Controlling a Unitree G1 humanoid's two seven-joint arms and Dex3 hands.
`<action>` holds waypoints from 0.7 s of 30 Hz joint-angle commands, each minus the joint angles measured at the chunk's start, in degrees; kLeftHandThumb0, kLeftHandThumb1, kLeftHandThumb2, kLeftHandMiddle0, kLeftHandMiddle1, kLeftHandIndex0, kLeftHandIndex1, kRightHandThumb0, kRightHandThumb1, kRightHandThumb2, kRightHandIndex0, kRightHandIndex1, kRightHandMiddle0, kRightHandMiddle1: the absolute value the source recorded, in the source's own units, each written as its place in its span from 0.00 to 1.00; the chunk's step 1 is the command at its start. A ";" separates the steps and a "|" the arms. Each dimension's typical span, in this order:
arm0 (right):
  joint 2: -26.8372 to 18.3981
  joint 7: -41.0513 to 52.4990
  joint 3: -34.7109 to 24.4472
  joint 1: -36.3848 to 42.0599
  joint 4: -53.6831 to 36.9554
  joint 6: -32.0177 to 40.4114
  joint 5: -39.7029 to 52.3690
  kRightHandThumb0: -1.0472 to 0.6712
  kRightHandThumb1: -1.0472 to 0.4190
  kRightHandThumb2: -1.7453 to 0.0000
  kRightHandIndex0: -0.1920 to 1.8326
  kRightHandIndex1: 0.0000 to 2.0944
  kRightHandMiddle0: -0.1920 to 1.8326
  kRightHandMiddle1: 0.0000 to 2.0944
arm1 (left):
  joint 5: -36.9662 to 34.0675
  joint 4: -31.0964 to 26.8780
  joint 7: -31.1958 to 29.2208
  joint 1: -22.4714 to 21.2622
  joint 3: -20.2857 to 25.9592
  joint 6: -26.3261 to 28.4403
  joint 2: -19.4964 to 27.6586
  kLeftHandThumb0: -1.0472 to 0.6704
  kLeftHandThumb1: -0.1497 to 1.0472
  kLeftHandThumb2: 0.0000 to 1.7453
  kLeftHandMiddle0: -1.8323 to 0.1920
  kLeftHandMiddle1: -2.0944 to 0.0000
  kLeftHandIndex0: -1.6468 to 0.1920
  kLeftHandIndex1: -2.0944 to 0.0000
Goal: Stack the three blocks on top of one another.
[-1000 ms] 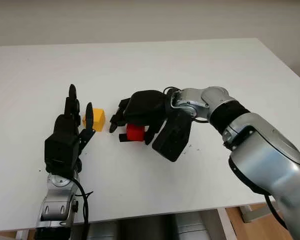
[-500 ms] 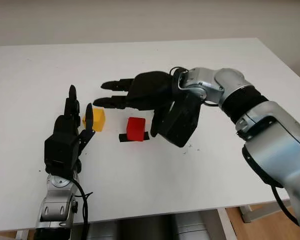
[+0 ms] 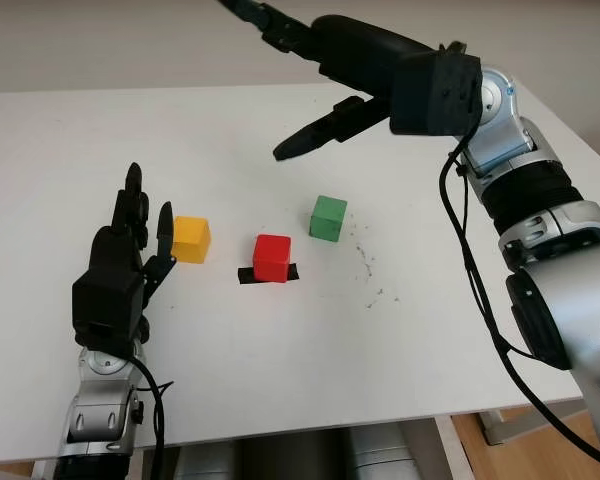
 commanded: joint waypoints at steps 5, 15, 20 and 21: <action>0.97 1.96 -5.89 1.95 3.13 4.64 5.15 0.13 0.00 0.93 0.00 0.00 0.02 0.02 | -0.31 0.62 -3.17 -3.13 2.18 -1.35 5.64 0.24 0.95 0.03 0.70 0.93 0.73 0.91; 2.04 1.64 -14.07 4.55 6.06 13.29 11.50 0.14 0.00 0.83 0.01 0.02 0.03 0.02 | 7.36 1.66 -12.92 -7.56 -0.42 -0.88 20.17 0.25 0.86 0.02 0.77 0.97 0.80 0.94; 2.45 2.63 -16.95 6.27 5.96 14.85 13.96 0.16 0.00 0.80 0.01 0.02 0.02 0.02 | 14.62 3.37 -17.29 -10.03 -4.67 -2.93 27.56 0.25 0.85 0.03 0.80 0.98 0.82 0.96; 2.53 2.80 -17.42 6.53 5.94 14.91 14.32 0.17 0.00 0.79 0.00 0.02 0.01 0.02 | 16.19 3.42 -17.96 -10.36 -5.51 -3.01 28.63 0.26 0.85 0.03 0.82 0.99 0.83 0.96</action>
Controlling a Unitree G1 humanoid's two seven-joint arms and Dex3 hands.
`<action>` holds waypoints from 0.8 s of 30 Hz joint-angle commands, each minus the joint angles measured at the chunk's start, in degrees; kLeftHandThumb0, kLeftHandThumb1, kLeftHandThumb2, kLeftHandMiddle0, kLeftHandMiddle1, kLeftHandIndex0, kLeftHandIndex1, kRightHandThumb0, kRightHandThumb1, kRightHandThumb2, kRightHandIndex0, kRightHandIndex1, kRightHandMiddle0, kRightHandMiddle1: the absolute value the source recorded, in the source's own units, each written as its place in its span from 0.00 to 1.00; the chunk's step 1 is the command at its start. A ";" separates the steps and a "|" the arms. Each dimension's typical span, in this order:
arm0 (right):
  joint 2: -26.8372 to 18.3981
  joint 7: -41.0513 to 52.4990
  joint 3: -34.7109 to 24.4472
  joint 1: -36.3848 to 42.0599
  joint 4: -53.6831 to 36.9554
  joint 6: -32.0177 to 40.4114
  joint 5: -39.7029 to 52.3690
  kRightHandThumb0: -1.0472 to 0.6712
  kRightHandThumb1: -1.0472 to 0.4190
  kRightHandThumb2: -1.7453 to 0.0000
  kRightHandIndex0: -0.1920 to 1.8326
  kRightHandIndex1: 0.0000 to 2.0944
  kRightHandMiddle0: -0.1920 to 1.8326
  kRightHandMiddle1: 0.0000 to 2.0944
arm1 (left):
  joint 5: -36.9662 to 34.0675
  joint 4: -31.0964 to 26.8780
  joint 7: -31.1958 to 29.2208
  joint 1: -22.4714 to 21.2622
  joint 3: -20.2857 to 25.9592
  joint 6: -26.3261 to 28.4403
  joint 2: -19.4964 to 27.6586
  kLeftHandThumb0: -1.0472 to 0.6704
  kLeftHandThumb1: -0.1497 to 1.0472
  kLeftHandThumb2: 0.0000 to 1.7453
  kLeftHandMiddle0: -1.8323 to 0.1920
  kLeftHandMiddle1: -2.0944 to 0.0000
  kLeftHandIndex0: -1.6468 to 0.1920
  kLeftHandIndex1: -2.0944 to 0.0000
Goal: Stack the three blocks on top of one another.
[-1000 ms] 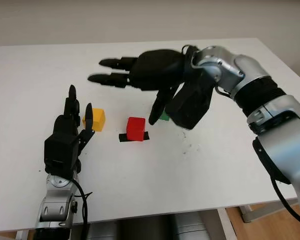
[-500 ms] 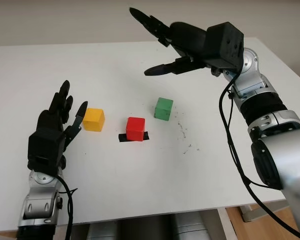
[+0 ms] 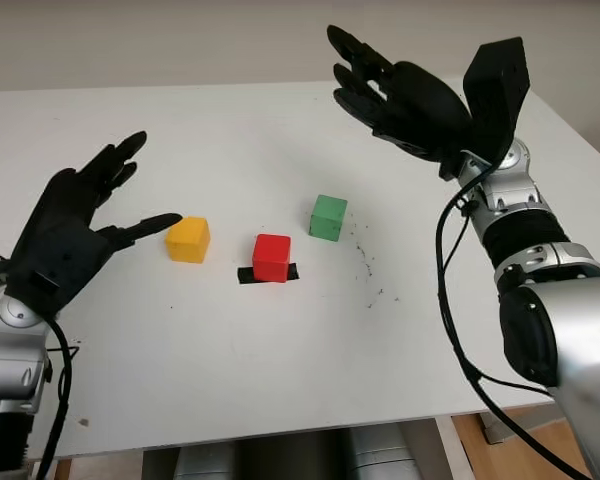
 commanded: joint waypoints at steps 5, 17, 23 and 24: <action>1.18 -2.34 -2.99 1.74 -0.02 -0.11 1.85 0.18 0.00 0.80 0.01 0.02 0.03 0.03 | 8.02 1.13 -4.05 -3.33 -5.73 -1.49 5.98 0.28 0.83 0.02 0.86 0.99 0.87 0.98; 1.76 -3.97 -3.31 2.79 -0.73 -0.06 1.24 0.19 0.00 0.80 0.01 0.02 0.03 0.03 | 17.45 7.45 -6.37 -9.35 -12.96 -6.39 8.83 0.31 0.79 0.03 0.85 0.97 0.86 0.98; 1.81 -4.20 -3.13 2.68 -0.56 0.26 0.83 0.18 0.00 0.81 0.01 0.02 0.03 0.03 | 19.19 14.50 -5.50 -14.54 -15.80 -9.95 8.00 0.32 0.79 0.03 0.83 0.97 0.85 0.97; 1.85 -4.24 -3.12 2.70 -0.59 0.29 0.79 0.18 0.00 0.81 0.01 0.02 0.03 0.03 | 19.54 15.81 -5.33 -15.55 -16.33 -10.29 7.72 0.32 0.79 0.03 0.83 0.97 0.85 0.97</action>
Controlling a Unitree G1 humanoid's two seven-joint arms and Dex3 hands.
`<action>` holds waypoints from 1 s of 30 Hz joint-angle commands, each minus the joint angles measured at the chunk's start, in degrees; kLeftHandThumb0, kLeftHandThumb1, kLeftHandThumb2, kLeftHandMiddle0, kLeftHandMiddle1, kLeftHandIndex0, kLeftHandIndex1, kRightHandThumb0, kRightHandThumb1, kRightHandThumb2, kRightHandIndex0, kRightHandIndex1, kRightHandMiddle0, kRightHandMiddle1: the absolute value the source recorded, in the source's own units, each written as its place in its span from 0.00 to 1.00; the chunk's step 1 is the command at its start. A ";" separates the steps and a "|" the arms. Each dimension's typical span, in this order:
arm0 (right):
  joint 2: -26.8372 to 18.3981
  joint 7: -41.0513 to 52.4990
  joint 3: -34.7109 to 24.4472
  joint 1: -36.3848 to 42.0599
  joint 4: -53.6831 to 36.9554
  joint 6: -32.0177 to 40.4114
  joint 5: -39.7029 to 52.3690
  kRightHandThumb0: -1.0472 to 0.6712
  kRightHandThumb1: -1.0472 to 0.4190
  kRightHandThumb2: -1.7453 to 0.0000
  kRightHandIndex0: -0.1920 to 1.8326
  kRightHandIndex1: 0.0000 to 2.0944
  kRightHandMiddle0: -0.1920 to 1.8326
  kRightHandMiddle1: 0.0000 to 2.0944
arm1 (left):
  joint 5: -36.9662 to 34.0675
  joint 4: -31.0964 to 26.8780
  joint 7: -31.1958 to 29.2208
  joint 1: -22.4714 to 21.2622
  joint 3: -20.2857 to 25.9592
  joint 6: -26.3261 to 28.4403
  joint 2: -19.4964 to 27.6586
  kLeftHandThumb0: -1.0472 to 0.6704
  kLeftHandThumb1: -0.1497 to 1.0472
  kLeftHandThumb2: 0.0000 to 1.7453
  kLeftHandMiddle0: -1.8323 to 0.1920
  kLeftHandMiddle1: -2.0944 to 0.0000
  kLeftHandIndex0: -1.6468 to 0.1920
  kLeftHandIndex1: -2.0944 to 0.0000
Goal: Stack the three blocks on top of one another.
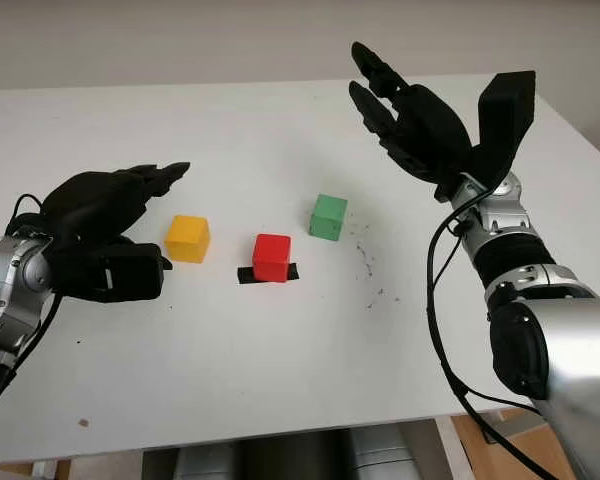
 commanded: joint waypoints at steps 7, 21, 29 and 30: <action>0.01 -0.13 0.23 0.04 -0.81 0.35 -0.76 0.18 0.00 0.81 0.01 0.02 0.03 0.03 | 0.18 6.23 0.07 -6.01 -2.89 -2.11 -1.54 0.33 0.80 0.03 0.83 0.97 0.84 0.97; 0.19 -1.37 0.47 0.38 -1.72 0.24 -1.85 0.17 0.00 0.83 0.02 0.03 0.04 0.03 | -7.74 6.09 -12.08 -6.63 -2.86 -2.42 -1.79 0.32 0.81 0.03 0.83 0.97 0.82 0.96; 0.21 -1.47 0.35 0.54 -2.01 0.32 -1.62 0.17 0.00 0.84 0.02 0.03 0.05 0.03 | -7.33 5.58 -13.20 -6.17 -3.44 -2.12 -1.87 0.31 0.81 0.03 0.82 0.97 0.80 0.96; 0.18 -1.56 0.43 0.57 -2.07 0.29 -1.72 0.17 0.00 0.83 0.03 0.03 0.05 0.03 | -6.73 5.61 -12.33 -5.98 -3.52 -2.03 -2.05 0.32 0.81 0.03 0.82 0.97 0.79 0.96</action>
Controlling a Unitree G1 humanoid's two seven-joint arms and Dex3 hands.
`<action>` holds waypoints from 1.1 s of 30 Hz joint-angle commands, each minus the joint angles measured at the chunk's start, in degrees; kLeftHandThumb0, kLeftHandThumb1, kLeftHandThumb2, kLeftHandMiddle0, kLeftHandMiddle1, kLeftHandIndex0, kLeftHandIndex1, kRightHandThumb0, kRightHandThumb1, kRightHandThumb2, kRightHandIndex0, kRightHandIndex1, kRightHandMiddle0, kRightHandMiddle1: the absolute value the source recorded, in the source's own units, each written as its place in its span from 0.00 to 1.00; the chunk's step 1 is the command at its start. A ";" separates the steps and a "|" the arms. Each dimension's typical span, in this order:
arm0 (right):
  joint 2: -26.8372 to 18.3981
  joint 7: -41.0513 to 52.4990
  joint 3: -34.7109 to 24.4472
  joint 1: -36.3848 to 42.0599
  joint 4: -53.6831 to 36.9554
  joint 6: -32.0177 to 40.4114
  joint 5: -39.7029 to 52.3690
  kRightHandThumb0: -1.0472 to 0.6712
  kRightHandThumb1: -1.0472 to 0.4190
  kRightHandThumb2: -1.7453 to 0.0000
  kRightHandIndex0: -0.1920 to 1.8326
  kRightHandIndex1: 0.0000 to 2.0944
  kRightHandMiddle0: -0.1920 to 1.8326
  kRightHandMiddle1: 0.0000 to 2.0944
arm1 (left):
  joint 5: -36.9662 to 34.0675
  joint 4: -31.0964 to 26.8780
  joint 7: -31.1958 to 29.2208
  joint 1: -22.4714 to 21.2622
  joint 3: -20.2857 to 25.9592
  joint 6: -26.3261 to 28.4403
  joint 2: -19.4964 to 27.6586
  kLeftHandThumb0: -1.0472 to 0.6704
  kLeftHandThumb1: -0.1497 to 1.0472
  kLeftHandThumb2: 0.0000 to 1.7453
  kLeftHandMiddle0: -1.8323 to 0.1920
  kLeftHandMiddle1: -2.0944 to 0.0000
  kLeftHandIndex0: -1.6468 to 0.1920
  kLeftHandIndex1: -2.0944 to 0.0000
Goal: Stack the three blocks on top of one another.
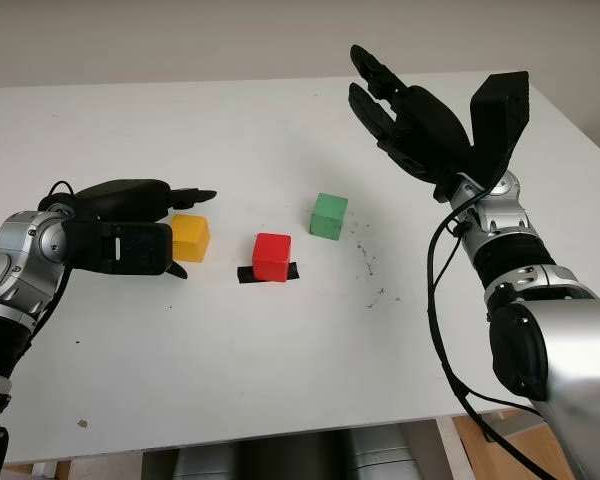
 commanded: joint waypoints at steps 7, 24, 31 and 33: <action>-0.05 0.37 0.27 0.47 -1.19 -0.24 -0.02 0.17 0.00 0.82 0.03 0.03 0.05 0.03 | 6.16 1.94 12.67 0.99 -2.15 -2.55 -1.12 0.38 0.82 0.03 0.71 0.92 0.71 0.92; 0.04 0.42 0.50 0.73 -1.50 0.22 -0.09 0.18 0.00 0.82 0.04 0.03 0.06 0.03 | 10.36 13.82 25.79 -1.90 -6.47 -9.91 -3.07 0.43 0.87 0.03 0.85 0.24 0.81 0.46; -0.19 0.20 0.88 1.07 -1.63 0.26 -0.20 0.20 0.00 0.82 0.03 0.02 0.06 0.03 | 5.72 13.14 22.79 -0.94 -5.24 -10.60 -3.81 0.45 0.87 0.03 0.76 0.25 0.75 0.41; -0.12 -0.42 0.97 1.11 -1.81 0.56 -0.35 0.19 0.00 0.83 0.04 0.03 0.06 0.03 | 4.21 13.29 23.12 -0.63 -4.70 -11.51 -3.99 0.48 0.92 0.04 0.74 0.05 0.72 0.36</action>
